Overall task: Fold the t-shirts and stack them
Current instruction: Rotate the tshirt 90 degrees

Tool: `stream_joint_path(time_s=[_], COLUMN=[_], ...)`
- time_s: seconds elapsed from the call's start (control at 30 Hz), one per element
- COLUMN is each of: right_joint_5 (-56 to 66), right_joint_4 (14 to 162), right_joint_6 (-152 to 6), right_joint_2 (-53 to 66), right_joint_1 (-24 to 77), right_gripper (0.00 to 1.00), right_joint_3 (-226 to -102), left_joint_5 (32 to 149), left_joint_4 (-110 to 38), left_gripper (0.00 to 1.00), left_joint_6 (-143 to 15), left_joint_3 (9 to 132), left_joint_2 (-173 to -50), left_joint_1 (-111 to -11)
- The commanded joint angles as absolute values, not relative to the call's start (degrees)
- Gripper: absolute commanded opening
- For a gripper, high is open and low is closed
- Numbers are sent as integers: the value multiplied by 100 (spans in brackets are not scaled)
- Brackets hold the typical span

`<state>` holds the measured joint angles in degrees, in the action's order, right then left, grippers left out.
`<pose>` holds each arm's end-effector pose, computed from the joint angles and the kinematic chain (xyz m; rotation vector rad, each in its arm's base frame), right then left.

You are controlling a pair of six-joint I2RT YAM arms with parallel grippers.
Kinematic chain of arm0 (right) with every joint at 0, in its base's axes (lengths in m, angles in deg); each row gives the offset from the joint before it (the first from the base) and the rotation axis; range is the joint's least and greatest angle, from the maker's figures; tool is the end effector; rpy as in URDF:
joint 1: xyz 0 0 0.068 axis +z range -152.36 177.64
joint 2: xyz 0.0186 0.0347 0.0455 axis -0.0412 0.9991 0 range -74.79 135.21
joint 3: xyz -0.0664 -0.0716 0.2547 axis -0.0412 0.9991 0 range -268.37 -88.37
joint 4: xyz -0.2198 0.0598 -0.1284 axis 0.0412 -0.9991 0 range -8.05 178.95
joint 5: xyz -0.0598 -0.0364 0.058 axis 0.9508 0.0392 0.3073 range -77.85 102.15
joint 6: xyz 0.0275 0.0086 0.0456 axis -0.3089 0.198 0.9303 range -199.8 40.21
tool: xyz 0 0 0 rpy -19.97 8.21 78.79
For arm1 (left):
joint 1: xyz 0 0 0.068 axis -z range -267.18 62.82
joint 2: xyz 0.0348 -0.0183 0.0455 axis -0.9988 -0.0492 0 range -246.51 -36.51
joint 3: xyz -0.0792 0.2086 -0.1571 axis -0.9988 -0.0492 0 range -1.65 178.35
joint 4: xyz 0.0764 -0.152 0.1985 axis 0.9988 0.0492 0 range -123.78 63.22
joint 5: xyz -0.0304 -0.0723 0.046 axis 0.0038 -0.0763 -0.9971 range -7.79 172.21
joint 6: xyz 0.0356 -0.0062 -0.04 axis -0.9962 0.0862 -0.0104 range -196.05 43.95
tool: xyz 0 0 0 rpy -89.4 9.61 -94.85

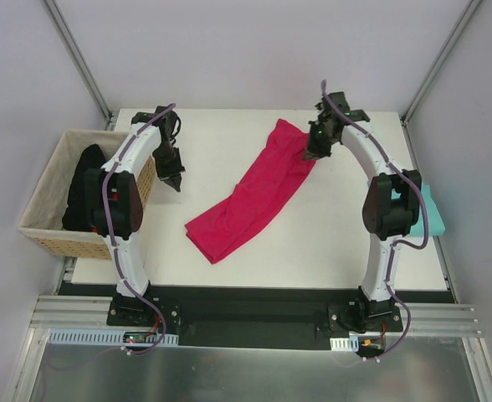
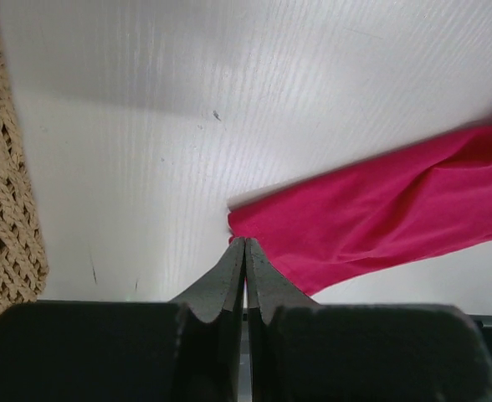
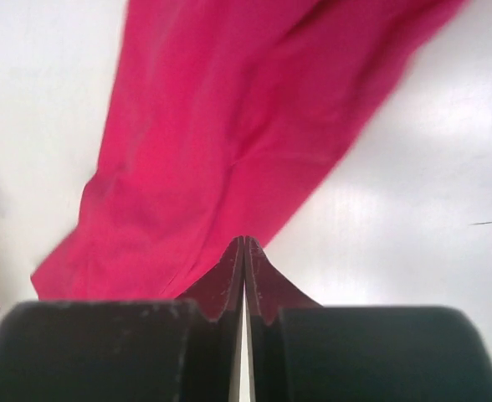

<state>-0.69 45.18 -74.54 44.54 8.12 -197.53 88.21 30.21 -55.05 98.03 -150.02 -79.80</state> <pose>0.4559 0.0923 0.2715 -0.2072 2.5138 0.3935 0.3968 -0.0553 0.2483 -0.3336 2.9339 -0.2271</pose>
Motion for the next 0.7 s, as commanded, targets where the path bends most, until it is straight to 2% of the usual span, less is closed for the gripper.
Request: stream_joint_path(time_s=[0.0, 0.13, 0.3, 0.67], right_joint_5=[-226, -287, -288, -138], right_joint_4=[4386, 4377, 4535, 4913], right_joint_6=[-7277, -7031, -6697, -6292], right_joint_2=[4289, 4526, 4615, 4325], right_joint_1=[1766, 2679, 3313, 3754], right_gripper=[1, 1, 1, 1], right_joint_3=[-19244, -19155, -18919, -17715], left_joint_5=[8950, 9099, 9170, 9197], left_joint_4=[2793, 2783, 2783, 2784], left_gripper=[0, 0, 0, 0], left_joint_6=[-5645, -5653, -5671, -5750], left_joint_3=[9846, 10012, 10180, 10197], left_joint_2=[-14646, -14594, -14488, -14093], left_joint_1=[-8041, -8041, -8041, -8041])
